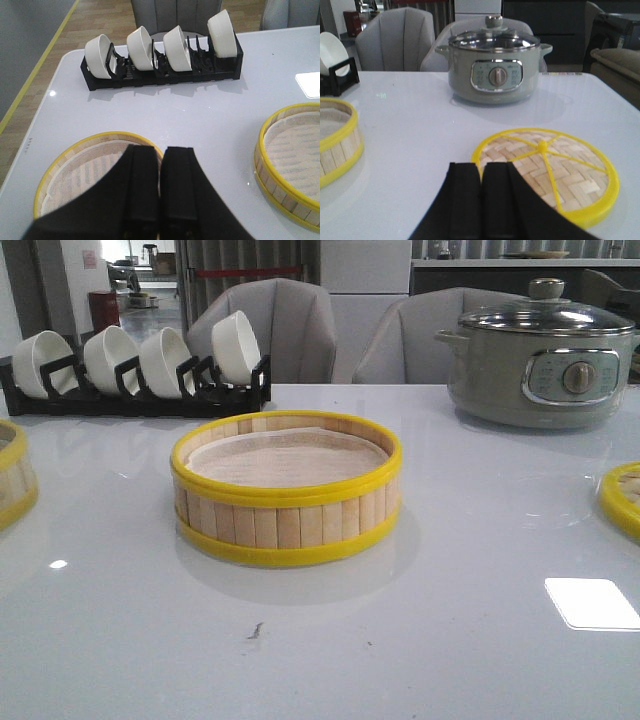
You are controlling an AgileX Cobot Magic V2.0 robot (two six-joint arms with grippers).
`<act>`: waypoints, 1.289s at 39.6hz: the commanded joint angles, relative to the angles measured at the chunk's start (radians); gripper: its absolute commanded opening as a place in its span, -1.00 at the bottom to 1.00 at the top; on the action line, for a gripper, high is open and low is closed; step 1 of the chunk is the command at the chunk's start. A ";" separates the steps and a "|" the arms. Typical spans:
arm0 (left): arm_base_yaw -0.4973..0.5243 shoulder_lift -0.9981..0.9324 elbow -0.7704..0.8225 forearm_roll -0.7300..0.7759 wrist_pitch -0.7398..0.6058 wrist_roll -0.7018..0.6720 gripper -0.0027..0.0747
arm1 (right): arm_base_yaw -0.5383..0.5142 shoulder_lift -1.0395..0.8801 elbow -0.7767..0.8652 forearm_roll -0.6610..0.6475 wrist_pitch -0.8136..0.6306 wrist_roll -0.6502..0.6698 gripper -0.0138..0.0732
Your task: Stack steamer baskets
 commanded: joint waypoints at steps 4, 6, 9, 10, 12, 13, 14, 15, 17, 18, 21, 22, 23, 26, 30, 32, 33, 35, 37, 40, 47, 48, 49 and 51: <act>-0.003 -0.005 -0.034 -0.004 -0.058 -0.004 -0.71 | -0.006 -0.021 -0.016 0.000 -0.286 0.014 -0.53; -0.003 -0.005 -0.034 -0.004 -0.049 -0.004 -0.71 | -0.006 -0.021 -0.025 0.003 -0.300 0.042 -0.53; -0.005 -0.005 -0.034 -0.004 -0.040 -0.004 -0.71 | -0.006 -0.009 -0.076 0.020 -0.219 0.107 -0.53; -0.007 -0.005 -0.034 -0.004 -0.037 -0.004 -0.71 | -0.006 -0.001 -0.102 0.019 -0.191 0.111 -0.53; -0.013 -0.005 -0.034 -0.004 -0.033 -0.004 -0.71 | -0.006 0.029 -0.158 0.019 -0.124 0.110 -0.53; -0.021 -0.005 -0.034 -0.004 -0.033 -0.004 -0.71 | -0.006 0.058 -0.193 0.017 -0.079 0.105 -0.53; -0.029 -0.005 -0.034 -0.002 -0.033 -0.004 -0.71 | -0.006 0.079 -0.231 0.016 -0.055 0.100 -0.53; -0.034 -0.005 -0.034 -0.002 -0.033 -0.004 -0.71 | -0.006 0.112 -0.258 0.014 -0.030 0.097 -0.53; -0.048 -0.005 -0.034 -0.002 -0.033 -0.004 -0.71 | -0.006 0.179 -0.321 0.013 -0.007 0.097 -0.53; -0.049 -0.005 -0.034 -0.002 -0.032 -0.004 -0.71 | -0.006 0.212 -0.354 0.012 -0.005 0.097 -0.53; -0.052 -0.005 -0.034 -0.004 -0.031 -0.004 -0.71 | -0.006 0.362 -0.438 0.011 -0.001 0.097 -0.53; -0.052 -0.005 -0.034 -0.004 -0.031 -0.004 -0.71 | -0.006 0.402 -0.467 0.011 0.000 0.097 -0.53; -0.052 -0.005 -0.034 -0.004 -0.031 -0.004 -0.71 | -0.006 0.454 -0.489 0.011 0.008 0.097 -0.53; -0.052 -0.005 -0.034 -0.004 -0.031 -0.004 -0.71 | -0.006 0.586 -0.577 0.011 0.046 0.097 -0.53; -0.052 -0.005 -0.034 -0.004 -0.022 -0.004 -0.71 | -0.006 0.717 -0.668 0.011 0.124 0.097 -0.53; -0.052 -0.005 -0.034 -0.004 -0.020 -0.004 -0.71 | -0.006 0.761 -0.708 0.011 0.173 0.097 -0.53; -0.052 -0.005 -0.034 -0.004 -0.018 -0.004 -0.71 | -0.006 0.774 -0.724 0.011 0.189 0.097 -0.53; -0.052 -0.005 -0.034 -0.004 -0.015 -0.004 -0.71 | -0.006 0.796 -0.745 0.011 0.217 0.097 -0.53; -0.052 -0.005 -0.034 -0.004 -0.009 -0.004 -0.71 | -0.006 0.807 -0.754 0.011 0.232 0.097 -0.53; -0.052 -0.005 -0.034 -0.004 -0.001 -0.004 -0.71 | -0.006 0.807 -0.752 0.018 0.232 0.097 -0.53; -0.052 -0.005 -0.034 -0.004 0.014 -0.004 -0.71 | -0.006 0.807 -0.752 0.020 0.231 0.097 -0.53; -0.052 -0.005 -0.034 -0.004 0.016 -0.004 -0.71 | -0.006 0.807 -0.752 0.020 0.231 0.097 -0.53; -0.052 -0.005 -0.034 -0.004 0.018 -0.004 -0.71 | -0.006 0.809 -0.752 0.020 0.216 0.097 -0.53; -0.052 -0.005 -0.034 -0.004 0.022 -0.004 -0.71 | -0.006 0.818 -0.752 0.020 0.175 0.097 -0.53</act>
